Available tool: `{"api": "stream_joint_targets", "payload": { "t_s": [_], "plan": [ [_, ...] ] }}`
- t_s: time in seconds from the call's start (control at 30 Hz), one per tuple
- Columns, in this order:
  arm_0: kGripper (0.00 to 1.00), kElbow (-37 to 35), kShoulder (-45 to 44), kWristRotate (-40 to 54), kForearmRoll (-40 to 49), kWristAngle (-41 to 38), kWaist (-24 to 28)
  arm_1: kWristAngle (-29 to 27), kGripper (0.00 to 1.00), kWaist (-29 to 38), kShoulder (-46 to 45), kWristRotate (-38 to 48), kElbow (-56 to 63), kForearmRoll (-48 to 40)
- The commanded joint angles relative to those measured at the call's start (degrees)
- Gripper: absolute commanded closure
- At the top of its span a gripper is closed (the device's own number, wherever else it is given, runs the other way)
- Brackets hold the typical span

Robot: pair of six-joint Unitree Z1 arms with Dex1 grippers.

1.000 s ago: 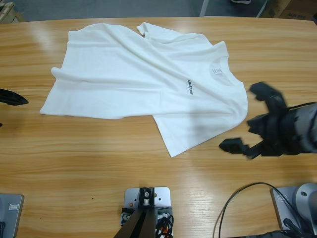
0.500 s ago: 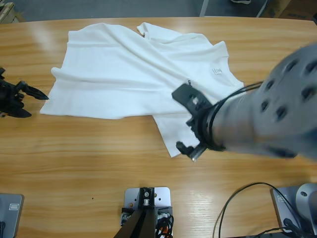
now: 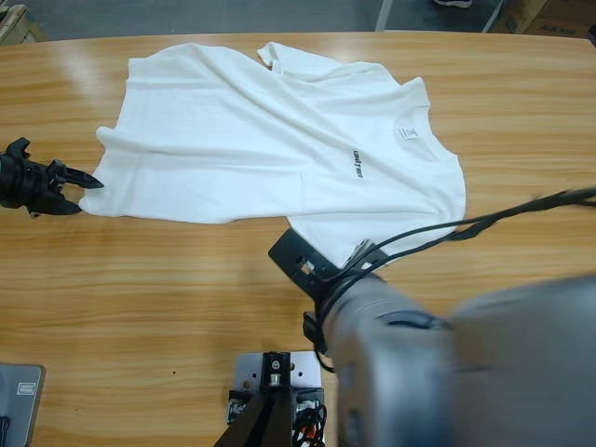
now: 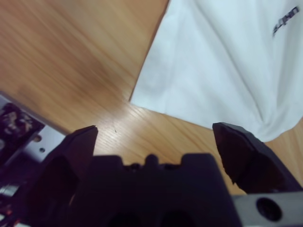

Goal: Fold clothes

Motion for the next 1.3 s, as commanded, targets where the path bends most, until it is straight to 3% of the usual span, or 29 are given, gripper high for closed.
{"api": "stream_joint_targets", "payload": {
  "t_s": [0.03,0.37,0.8,1.3],
  "plan": [
    [0.377,2.0,6.8,0.2,-2.8,-0.5,0.0,0.2,0.009,0.9,7.6,1.9,-1.1,0.6],
    [0.377,4.4,6.4,0.3,-5.6,-2.7,-0.7,-0.7,0.009,0.9,5.4,4.6,-0.1,0.0],
    [0.377,2.8,5.0,-4.9,-6.5,-3.5,-2.4,6.8,0.013,-1.9,7.9,1.5,4.5,-10.2],
    [0.377,0.5,5.3,-5.9,-6.5,-2.8,-3.9,4.5,0.013,-6.3,9.9,-3.3,6.2,-11.7]
  ]
}}
